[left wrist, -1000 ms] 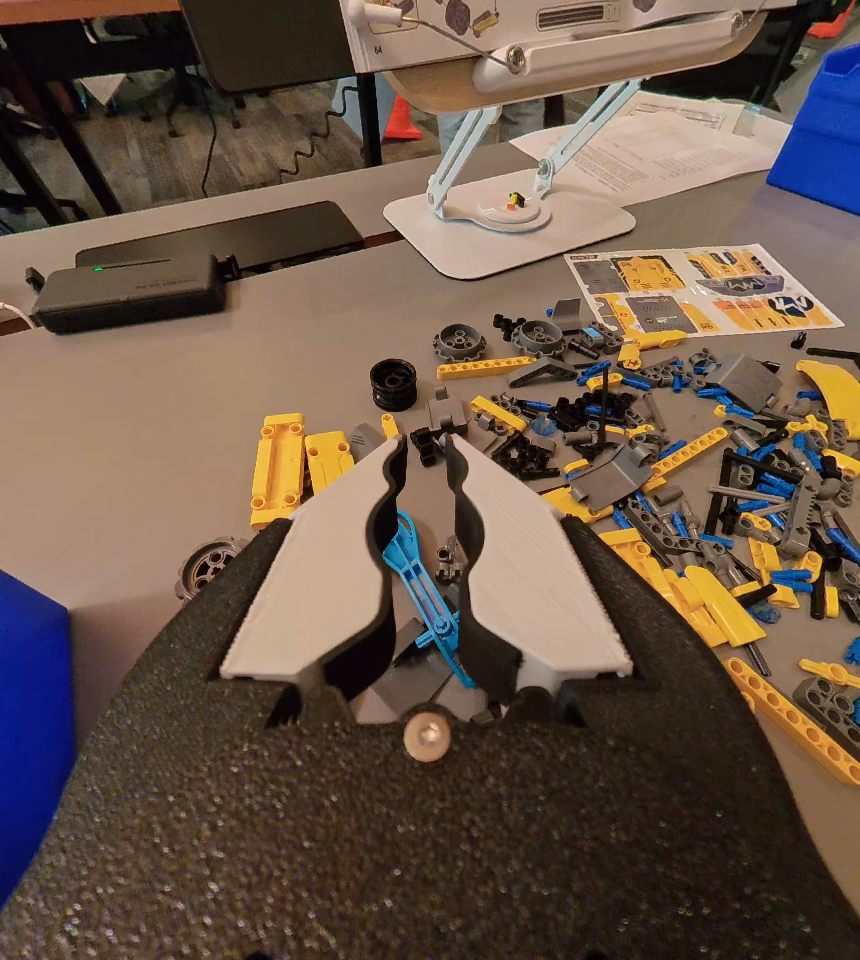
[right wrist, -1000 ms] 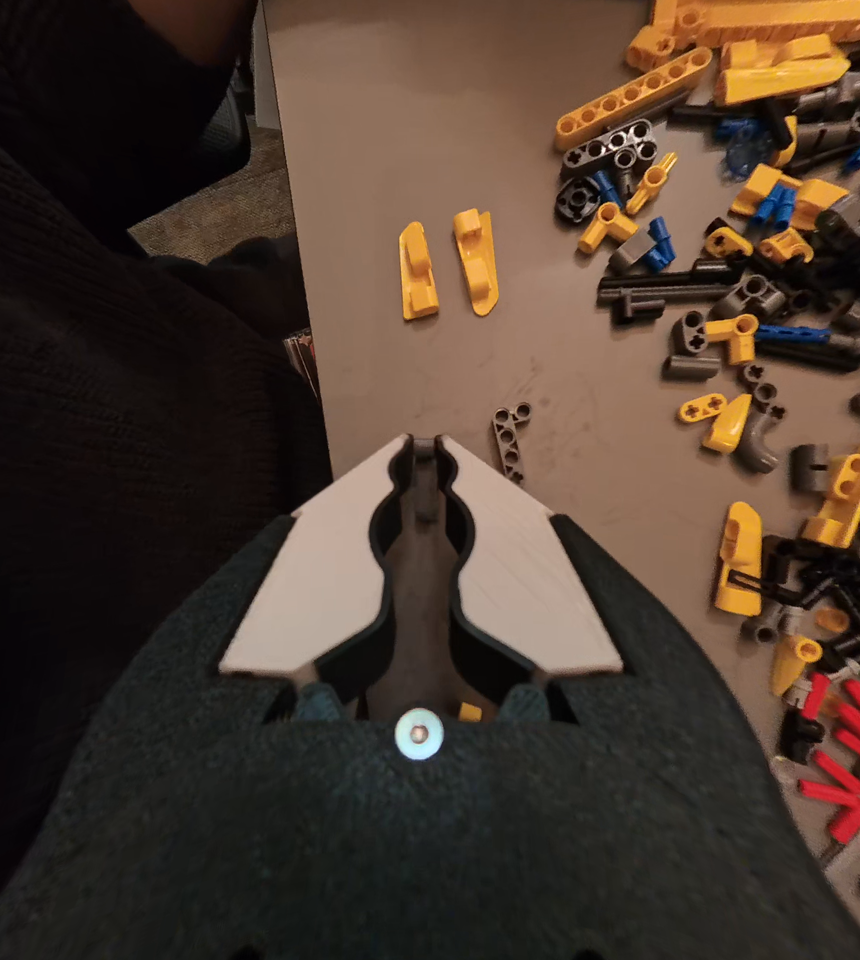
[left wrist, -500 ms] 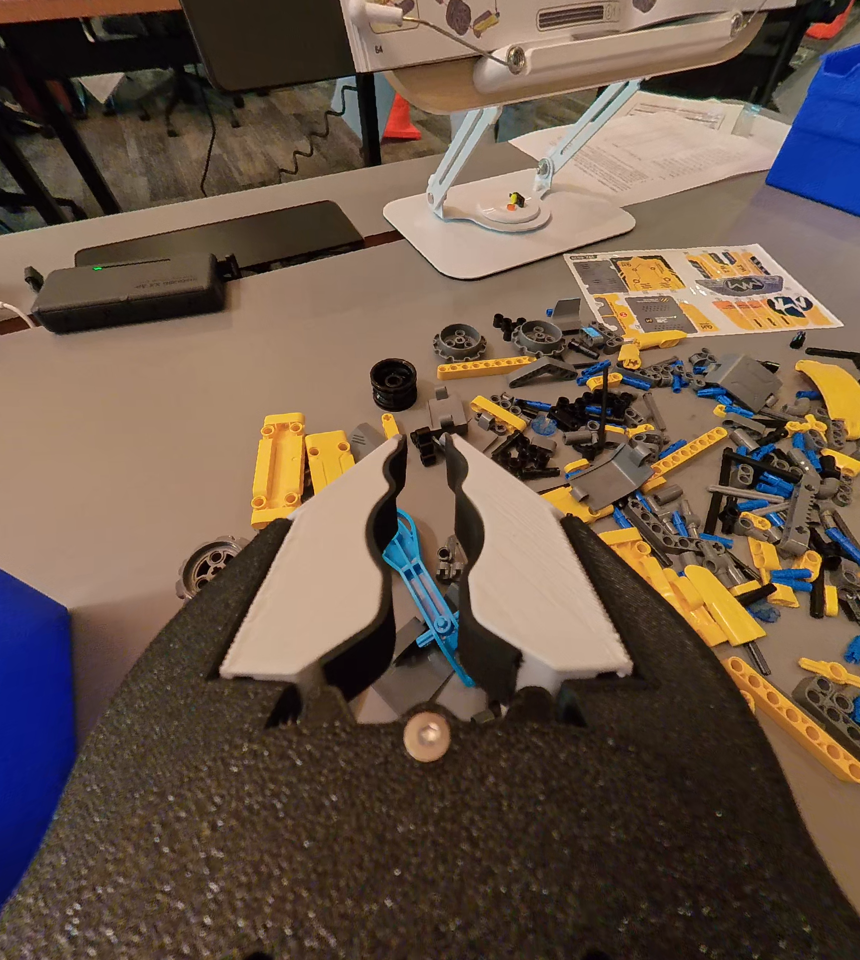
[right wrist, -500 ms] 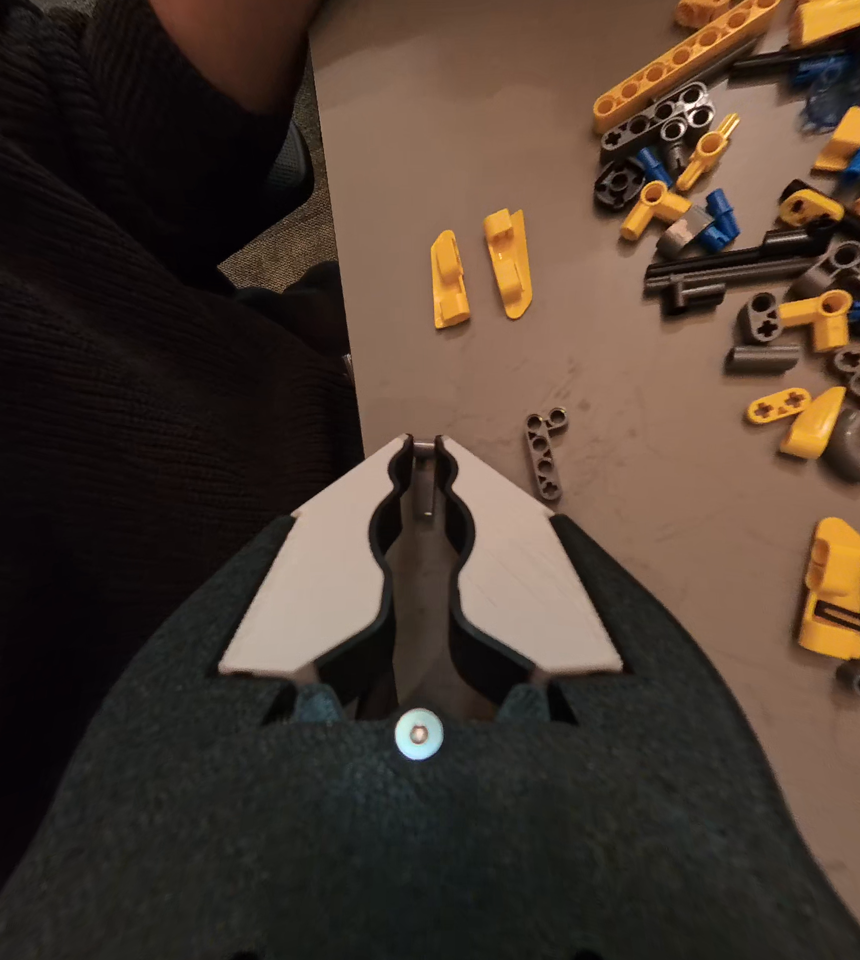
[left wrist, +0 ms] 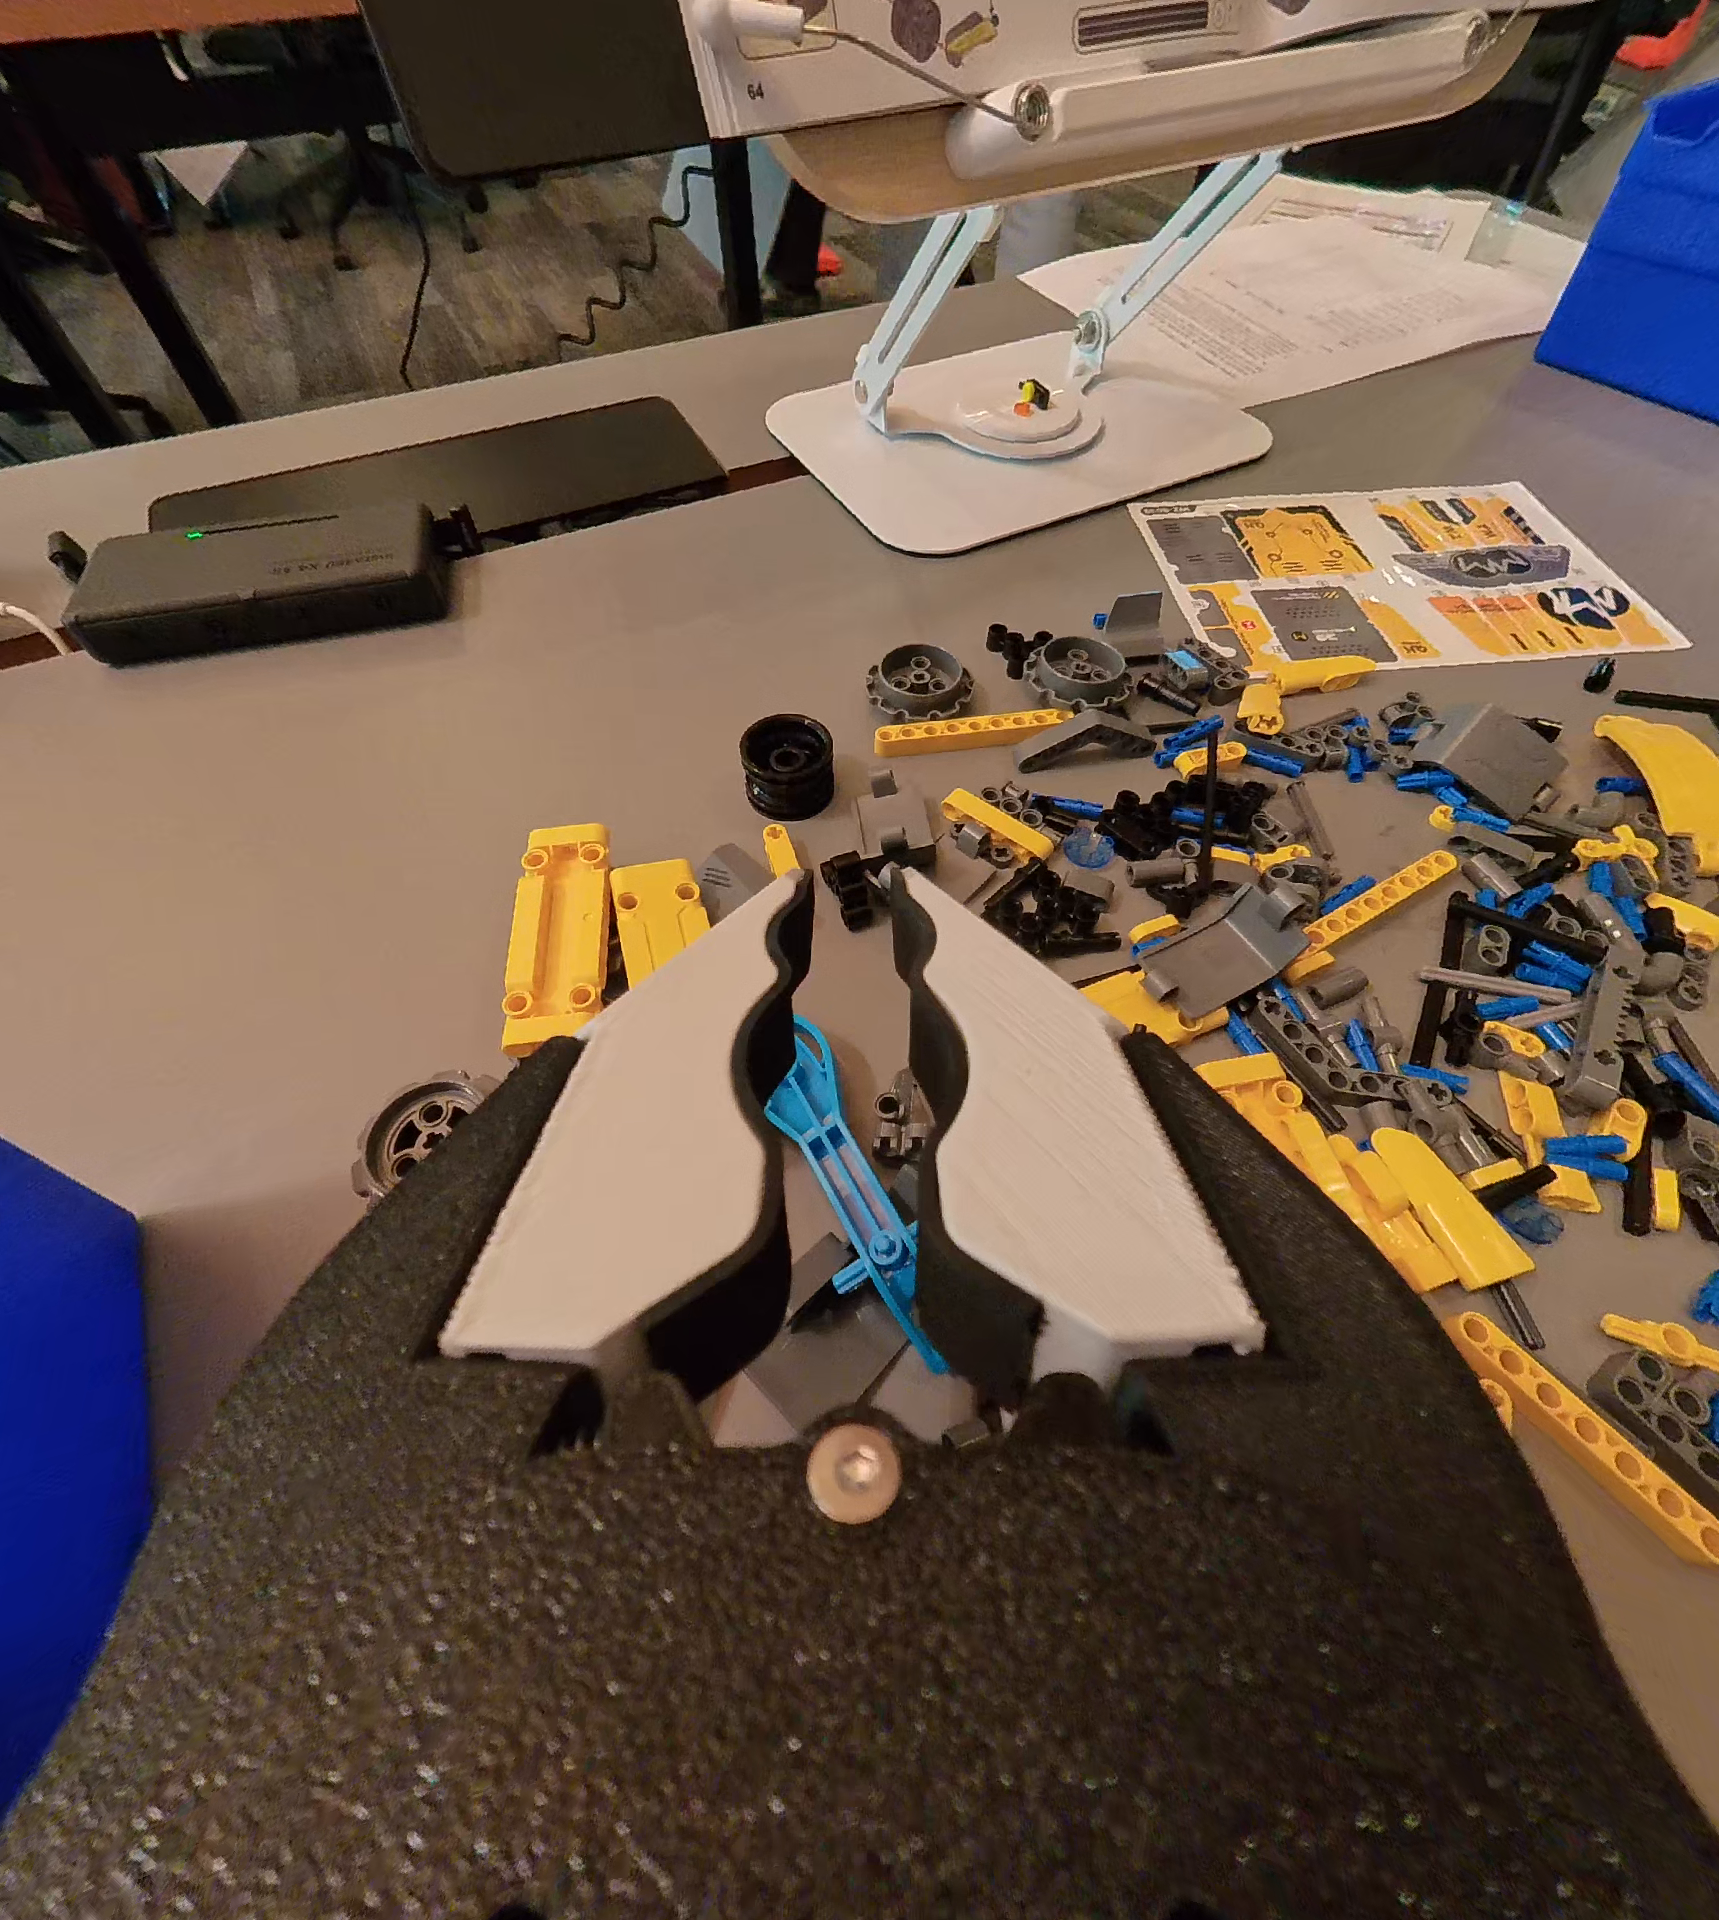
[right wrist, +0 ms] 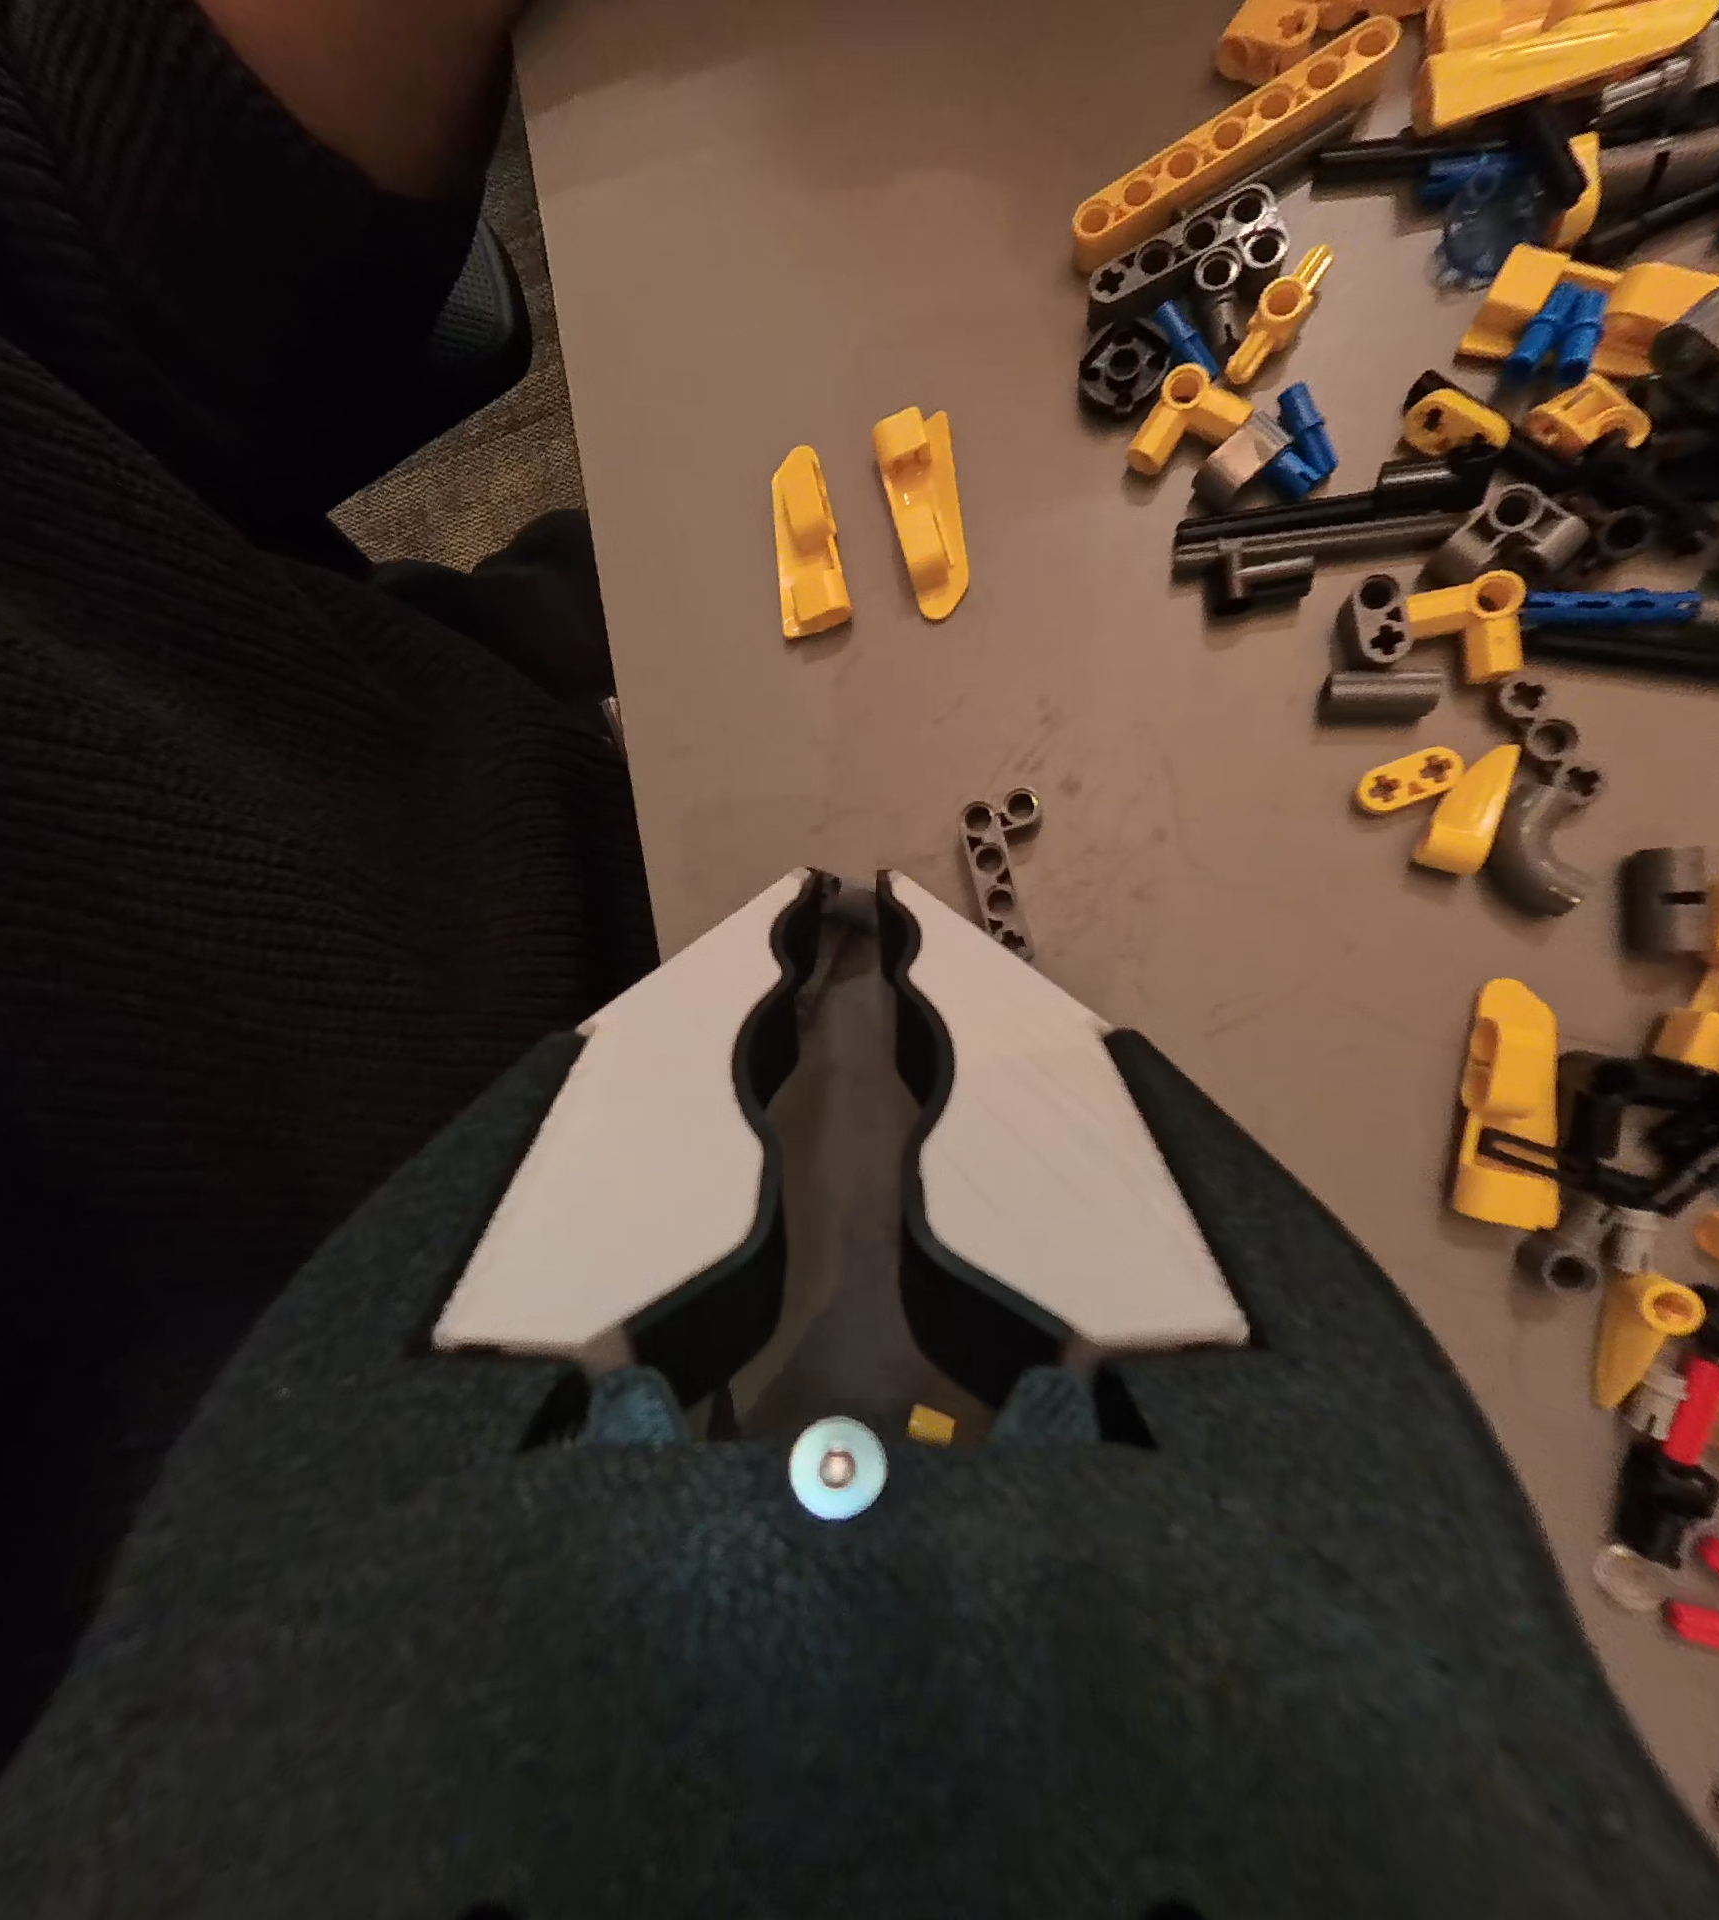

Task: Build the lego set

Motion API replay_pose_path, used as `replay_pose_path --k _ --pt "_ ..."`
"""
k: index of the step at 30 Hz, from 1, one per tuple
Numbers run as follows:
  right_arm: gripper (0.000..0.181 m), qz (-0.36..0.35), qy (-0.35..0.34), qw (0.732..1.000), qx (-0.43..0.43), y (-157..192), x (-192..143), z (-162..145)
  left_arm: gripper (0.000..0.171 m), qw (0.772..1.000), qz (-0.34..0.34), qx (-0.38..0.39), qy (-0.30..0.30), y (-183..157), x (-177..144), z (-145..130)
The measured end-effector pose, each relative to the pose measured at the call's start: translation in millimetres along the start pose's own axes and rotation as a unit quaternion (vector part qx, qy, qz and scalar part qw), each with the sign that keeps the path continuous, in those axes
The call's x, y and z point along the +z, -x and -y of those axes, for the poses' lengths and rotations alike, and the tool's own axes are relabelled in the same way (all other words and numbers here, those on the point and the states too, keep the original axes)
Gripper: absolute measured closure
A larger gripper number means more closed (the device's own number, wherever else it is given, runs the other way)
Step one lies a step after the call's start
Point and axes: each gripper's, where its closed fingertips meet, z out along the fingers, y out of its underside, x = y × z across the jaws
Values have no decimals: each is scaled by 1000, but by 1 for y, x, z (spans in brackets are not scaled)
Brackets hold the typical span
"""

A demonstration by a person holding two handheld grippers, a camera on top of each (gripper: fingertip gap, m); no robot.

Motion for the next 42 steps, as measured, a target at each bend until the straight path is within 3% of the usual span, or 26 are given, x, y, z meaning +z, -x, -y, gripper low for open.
replay_pose_path --k 14,22,36,42 --pt "170 -55 -34 998 -15 -3 -24 2 158 1000 0 0 1 0 0 0" --pt "170 -78 7 996 -38 4 -10 -18 157 1000 0 2 2 -2 1 -1" --pt "170 -24 21 995 -95 1 -3 -9 158 1000 2 4 0 -1 1 0" --pt "170 -18 -6 996 -93 4 -11 -1 158 1000 3 5 2 0 1 0"
